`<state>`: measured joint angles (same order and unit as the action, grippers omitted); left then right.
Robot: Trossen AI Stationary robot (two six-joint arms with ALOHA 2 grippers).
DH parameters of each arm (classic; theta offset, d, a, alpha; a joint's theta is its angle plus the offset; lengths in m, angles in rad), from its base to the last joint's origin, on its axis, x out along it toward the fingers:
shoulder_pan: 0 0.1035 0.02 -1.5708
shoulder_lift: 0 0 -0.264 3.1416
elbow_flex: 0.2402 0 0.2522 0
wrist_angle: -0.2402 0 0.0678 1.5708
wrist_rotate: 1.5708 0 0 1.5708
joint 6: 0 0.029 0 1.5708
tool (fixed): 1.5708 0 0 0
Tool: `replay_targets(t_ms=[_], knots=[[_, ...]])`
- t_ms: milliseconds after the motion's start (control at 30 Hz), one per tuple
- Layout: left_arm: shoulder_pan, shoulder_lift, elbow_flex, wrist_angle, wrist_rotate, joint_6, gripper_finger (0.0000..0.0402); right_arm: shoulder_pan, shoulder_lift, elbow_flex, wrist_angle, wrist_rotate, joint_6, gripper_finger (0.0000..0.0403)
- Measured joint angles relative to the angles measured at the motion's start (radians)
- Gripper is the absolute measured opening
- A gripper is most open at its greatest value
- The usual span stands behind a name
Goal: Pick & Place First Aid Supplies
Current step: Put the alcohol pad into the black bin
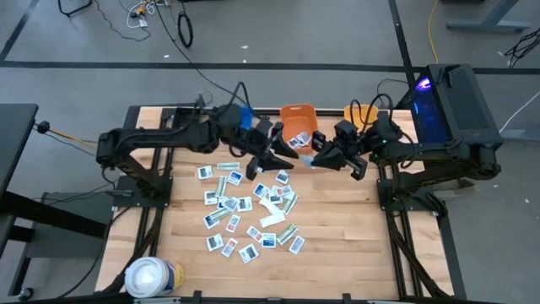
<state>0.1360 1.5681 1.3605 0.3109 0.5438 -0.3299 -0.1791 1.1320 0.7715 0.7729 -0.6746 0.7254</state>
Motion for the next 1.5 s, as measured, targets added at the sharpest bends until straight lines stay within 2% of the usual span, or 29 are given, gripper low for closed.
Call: replay_targets(t_ms=[367, 867, 1333, 1500], knots=[[-0.005, 0.026, 0.000, 0.035, -0.045, 0.001, 0.0177, 0.018, 0.000, 0.001, -0.090, -0.023, 0.016, 0.0000], [-0.031, 0.026, 0.000, 0.035, -0.016, 0.000, 0.0177, 0.017, 0.000, 0.001, -0.099, -0.023, 0.015, 0.0000], [-0.046, 0.026, 0.000, 0.032, -0.051, -0.006, 0.0177, 0.017, 0.000, 0.001, -0.099, -0.023, 0.013, 0.0000], [-0.046, 0.026, 0.000, 0.027, -0.053, -0.007, 0.0152, 0.017, 0.000, 0.001, -0.099, -0.023, 0.004, 0.0000]])
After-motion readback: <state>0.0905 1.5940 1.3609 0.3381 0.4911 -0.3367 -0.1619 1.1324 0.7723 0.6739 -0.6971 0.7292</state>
